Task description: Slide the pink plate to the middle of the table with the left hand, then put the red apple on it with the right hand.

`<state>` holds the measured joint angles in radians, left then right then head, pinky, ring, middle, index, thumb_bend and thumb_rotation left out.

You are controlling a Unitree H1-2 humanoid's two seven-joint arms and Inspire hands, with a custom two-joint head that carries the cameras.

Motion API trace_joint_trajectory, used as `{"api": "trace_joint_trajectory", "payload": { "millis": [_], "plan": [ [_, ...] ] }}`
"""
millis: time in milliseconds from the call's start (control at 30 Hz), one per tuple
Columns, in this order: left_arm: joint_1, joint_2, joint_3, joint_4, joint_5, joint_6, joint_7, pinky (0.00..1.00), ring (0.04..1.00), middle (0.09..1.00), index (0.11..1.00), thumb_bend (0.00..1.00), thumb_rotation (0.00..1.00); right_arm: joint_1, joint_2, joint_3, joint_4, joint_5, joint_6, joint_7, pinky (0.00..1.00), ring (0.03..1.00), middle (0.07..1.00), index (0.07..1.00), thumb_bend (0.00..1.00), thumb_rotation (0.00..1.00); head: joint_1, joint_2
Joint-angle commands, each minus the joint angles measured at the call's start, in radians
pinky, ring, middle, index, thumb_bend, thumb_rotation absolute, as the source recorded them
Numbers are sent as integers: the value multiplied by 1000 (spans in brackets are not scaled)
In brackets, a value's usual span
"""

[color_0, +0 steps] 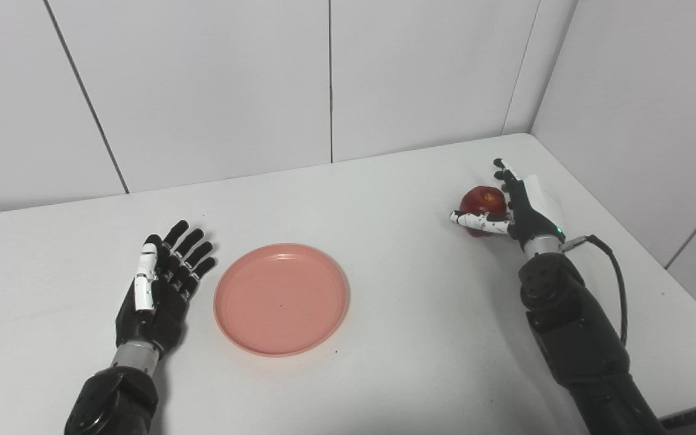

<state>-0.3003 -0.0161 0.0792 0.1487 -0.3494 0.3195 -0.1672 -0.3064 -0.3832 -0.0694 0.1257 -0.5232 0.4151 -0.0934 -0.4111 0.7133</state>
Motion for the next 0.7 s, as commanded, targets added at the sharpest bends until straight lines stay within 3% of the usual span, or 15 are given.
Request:
{"api": "trace_joint_trajectory", "payload": {
  "millis": [0, 67, 233, 500, 533, 567, 667],
  "plan": [
    [21, 0, -4, 7, 10, 50, 21, 863, 864, 878, 869, 372, 1000, -48, -13, -14, -11, 3, -3, -31, 511, 653, 718, 866, 957, 354, 1, 0],
    [21, 0, -4, 8, 11, 50, 21, 859, 864, 878, 868, 371, 1000, -47, -13, -17, -4, 11, -17, -35, 578, 707, 760, 846, 943, 328, 1, 0],
    [21, -1, -5, 7, 12, 52, 22, 857, 862, 876, 866, 371, 1000, -45, -16, -22, 13, 37, -65, -54, 620, 715, 750, 784, 907, 256, 4, -1],
    [22, -2, -2, 10, 6, 50, 19, 869, 865, 878, 868, 378, 1000, -47, -22, -11, 55, 50, -130, -88, 476, 540, 593, 604, 815, 107, 8, -3],
    [22, -2, -2, 9, 6, 51, 18, 869, 866, 878, 868, 379, 1000, -48, -24, -9, 66, 52, -148, -94, 457, 520, 573, 548, 671, 123, 8, -3],
    [23, -2, -3, 7, 6, 52, 19, 870, 867, 879, 869, 380, 1000, -49, -25, -8, 75, 54, -159, -98, 441, 505, 557, 519, 598, 130, 8, -3],
    [23, -3, -2, 5, 4, 55, 18, 873, 870, 881, 872, 378, 1000, -51, -28, -3, 91, 52, -184, -110, 408, 479, 522, 487, 523, 134, 8, -3]
  ]
}}
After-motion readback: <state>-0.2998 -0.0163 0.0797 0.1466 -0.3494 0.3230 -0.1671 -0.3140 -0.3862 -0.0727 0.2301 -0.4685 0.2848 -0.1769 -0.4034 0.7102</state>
